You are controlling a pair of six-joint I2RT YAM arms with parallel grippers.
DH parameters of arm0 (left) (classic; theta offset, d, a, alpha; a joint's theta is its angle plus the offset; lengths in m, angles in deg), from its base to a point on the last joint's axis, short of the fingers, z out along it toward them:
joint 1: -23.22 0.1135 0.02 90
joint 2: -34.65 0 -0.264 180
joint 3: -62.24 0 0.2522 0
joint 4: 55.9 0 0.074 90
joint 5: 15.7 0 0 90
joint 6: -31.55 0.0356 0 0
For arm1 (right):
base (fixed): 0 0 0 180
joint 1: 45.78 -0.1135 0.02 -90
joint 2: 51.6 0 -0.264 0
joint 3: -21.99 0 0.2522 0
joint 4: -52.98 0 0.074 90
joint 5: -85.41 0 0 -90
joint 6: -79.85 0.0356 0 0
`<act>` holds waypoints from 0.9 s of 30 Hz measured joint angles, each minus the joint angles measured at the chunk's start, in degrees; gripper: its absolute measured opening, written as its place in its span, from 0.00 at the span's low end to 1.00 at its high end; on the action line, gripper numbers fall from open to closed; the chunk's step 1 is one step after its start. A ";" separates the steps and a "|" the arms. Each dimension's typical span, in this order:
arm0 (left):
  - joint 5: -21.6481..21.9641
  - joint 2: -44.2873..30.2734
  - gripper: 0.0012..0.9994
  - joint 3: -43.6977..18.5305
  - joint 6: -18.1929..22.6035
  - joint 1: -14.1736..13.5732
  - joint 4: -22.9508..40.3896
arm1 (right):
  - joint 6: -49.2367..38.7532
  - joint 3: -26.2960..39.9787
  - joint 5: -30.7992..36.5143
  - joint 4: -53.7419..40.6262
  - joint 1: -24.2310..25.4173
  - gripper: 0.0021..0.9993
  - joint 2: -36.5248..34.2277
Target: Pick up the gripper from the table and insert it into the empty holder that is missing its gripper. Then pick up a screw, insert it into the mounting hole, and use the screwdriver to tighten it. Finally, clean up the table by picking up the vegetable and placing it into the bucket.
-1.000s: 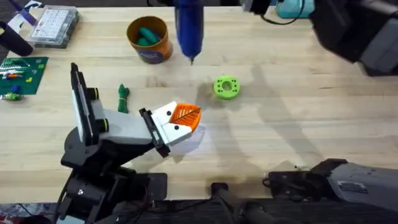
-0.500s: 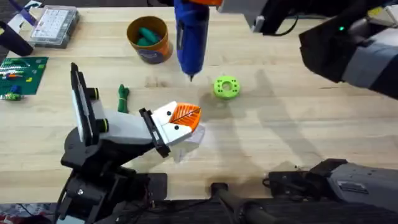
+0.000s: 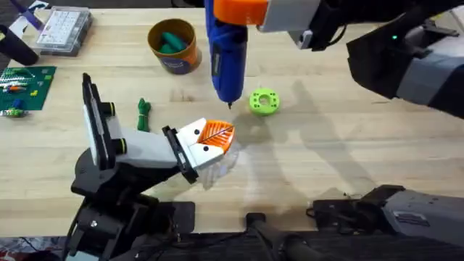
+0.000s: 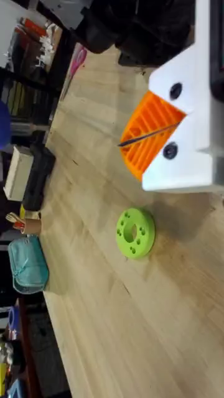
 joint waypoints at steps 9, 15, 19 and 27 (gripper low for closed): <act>0.00 0.01 0.02 0.00 -0.02 -0.02 -0.02 | -2.28 0.00 -0.20 0.03 -3.22 0.02 -1.51; 0.00 0.00 0.02 0.00 0.00 -0.01 0.00 | -3.47 0.00 -0.18 0.04 -4.02 0.02 -1.83; 0.00 0.00 0.02 0.00 0.00 -0.02 0.00 | -4.50 0.00 -0.08 0.16 -5.37 0.02 -2.42; 0.00 0.00 0.02 0.00 -0.02 -0.01 -0.02 | -6.09 0.00 1.16 0.21 -7.79 0.02 -3.96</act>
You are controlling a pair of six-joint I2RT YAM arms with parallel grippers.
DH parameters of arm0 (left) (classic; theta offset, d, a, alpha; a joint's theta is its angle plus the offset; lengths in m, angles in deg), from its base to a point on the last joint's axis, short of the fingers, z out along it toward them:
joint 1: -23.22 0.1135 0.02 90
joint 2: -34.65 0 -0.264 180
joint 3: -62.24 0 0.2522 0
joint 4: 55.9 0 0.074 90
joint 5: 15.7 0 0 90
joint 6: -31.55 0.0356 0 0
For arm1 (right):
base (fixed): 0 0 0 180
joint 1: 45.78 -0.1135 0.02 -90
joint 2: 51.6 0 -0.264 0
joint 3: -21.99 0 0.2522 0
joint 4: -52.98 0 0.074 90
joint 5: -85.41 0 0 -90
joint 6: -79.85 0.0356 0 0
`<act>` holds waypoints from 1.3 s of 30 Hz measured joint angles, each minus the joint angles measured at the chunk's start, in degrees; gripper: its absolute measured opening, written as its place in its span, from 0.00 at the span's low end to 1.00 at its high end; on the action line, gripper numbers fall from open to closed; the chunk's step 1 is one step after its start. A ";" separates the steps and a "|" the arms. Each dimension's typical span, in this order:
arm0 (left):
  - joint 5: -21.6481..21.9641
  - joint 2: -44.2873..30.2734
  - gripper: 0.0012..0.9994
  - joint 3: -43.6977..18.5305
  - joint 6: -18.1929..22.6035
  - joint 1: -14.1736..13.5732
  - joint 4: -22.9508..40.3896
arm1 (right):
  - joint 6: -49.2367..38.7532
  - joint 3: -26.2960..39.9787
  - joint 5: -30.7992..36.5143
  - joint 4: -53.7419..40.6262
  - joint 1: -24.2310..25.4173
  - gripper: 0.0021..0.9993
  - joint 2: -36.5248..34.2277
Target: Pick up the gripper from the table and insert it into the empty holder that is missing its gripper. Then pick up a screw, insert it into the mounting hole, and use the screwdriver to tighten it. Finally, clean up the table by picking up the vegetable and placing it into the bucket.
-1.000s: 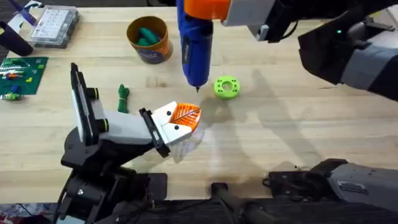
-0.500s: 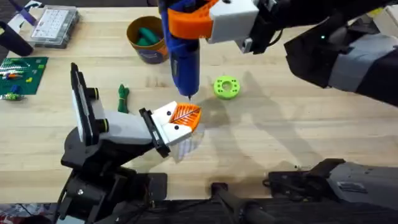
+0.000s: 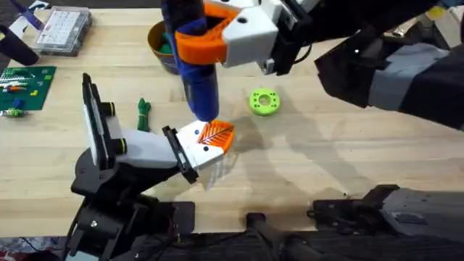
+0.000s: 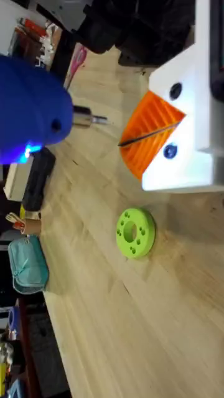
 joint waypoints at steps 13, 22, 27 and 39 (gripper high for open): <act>0.00 0.00 0.02 0.00 0.02 0.00 0.02 | -3.21 1.33 0.43 1.19 -2.28 0.02 -1.73; 0.00 0.01 0.02 0.00 0.00 0.00 0.01 | -4.71 1.53 0.43 1.23 -2.50 0.02 -1.72; 0.00 0.02 0.02 0.00 0.01 0.01 0.02 | -5.38 1.62 0.43 1.24 -2.66 0.02 -1.73; 0.00 0.01 0.02 0.00 0.01 0.00 0.00 | -6.25 1.64 0.41 1.25 -3.72 0.02 -1.72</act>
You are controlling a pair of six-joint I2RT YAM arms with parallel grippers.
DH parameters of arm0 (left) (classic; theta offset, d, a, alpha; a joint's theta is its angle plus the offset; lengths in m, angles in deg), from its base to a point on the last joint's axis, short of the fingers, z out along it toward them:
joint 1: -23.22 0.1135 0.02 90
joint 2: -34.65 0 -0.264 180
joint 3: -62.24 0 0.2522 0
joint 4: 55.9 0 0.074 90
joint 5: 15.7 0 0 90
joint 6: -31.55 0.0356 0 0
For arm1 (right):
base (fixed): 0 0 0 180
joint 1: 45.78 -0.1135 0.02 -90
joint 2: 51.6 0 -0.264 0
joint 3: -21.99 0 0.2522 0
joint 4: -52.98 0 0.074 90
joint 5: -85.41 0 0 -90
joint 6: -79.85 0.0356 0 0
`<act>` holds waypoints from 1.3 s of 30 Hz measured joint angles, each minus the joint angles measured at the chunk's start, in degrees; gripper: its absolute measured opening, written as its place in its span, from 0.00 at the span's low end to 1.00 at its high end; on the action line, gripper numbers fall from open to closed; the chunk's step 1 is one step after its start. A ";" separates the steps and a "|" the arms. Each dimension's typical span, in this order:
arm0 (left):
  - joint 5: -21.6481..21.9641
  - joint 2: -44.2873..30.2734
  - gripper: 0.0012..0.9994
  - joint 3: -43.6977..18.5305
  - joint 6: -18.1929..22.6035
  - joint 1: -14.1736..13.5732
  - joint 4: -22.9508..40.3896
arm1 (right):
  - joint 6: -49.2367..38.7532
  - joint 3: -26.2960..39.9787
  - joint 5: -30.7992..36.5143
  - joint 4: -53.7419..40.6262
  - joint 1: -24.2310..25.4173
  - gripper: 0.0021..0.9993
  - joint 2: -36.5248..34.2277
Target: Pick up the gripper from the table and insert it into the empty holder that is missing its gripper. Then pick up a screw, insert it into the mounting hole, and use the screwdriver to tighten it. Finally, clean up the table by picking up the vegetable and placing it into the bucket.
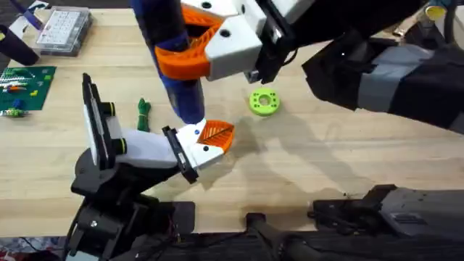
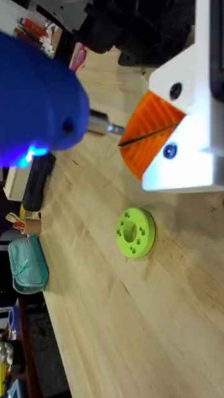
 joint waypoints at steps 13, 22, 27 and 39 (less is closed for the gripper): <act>0.00 -0.01 0.02 0.00 0.00 0.00 0.02 | -0.27 -0.01 0.00 0.00 0.00 0.02 -0.02; 0.00 -0.01 0.02 0.00 0.00 0.00 0.02 | -1.24 -0.02 0.00 0.00 0.00 0.02 -0.01; 0.00 0.00 0.02 0.00 -0.01 0.00 0.01 | -1.40 -0.03 0.01 0.00 0.00 0.02 -0.02; 0.00 -0.01 0.02 0.00 0.00 0.00 0.02 | -1.70 -1.37 0.24 0.49 0.00 0.02 -0.01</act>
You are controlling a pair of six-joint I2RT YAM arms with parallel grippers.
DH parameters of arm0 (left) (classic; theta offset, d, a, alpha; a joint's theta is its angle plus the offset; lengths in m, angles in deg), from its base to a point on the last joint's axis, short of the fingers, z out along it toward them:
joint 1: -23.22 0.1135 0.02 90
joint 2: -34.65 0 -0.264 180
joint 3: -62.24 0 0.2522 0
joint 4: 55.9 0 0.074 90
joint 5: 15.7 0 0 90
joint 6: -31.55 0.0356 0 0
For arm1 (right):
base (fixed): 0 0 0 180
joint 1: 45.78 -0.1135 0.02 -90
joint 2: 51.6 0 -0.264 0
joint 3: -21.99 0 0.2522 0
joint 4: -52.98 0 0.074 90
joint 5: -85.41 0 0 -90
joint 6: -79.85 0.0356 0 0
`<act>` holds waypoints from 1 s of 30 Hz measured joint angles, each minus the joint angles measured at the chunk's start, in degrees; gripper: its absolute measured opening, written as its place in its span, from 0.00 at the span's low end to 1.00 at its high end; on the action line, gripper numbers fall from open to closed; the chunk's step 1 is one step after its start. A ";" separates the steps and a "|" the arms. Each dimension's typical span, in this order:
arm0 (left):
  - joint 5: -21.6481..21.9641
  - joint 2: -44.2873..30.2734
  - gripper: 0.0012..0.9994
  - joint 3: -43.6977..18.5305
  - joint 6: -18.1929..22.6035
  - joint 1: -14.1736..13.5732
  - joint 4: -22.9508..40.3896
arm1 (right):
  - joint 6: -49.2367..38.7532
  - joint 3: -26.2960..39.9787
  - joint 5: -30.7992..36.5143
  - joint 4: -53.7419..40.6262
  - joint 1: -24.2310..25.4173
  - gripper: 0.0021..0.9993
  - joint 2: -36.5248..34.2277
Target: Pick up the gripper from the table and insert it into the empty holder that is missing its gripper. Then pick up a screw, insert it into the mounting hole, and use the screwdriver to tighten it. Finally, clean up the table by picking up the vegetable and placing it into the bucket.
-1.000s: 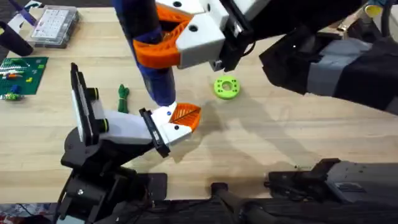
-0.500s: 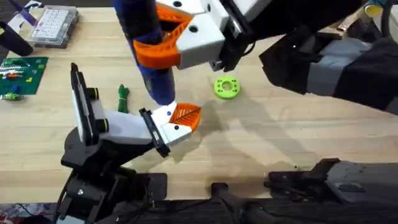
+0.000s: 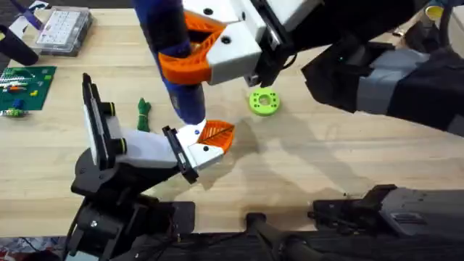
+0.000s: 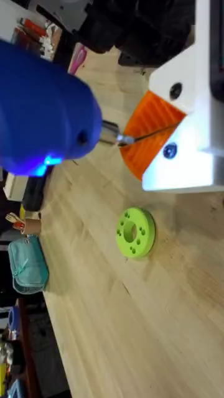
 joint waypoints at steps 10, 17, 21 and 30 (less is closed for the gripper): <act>0.00 0.00 0.02 0.00 0.00 0.00 -0.01 | 0.00 -0.77 0.54 0.77 -0.02 0.02 0.00; 0.00 0.01 0.02 0.00 -0.01 0.00 -0.02 | -0.01 -1.90 0.85 1.05 -0.02 0.02 -0.01; 0.00 0.00 0.02 0.00 0.00 0.00 -0.01 | -0.02 -2.48 0.91 1.73 -0.03 0.02 -0.01; 0.00 0.00 0.02 0.00 0.00 0.00 -0.01 | -0.02 -2.96 1.08 2.28 -0.04 0.02 -0.01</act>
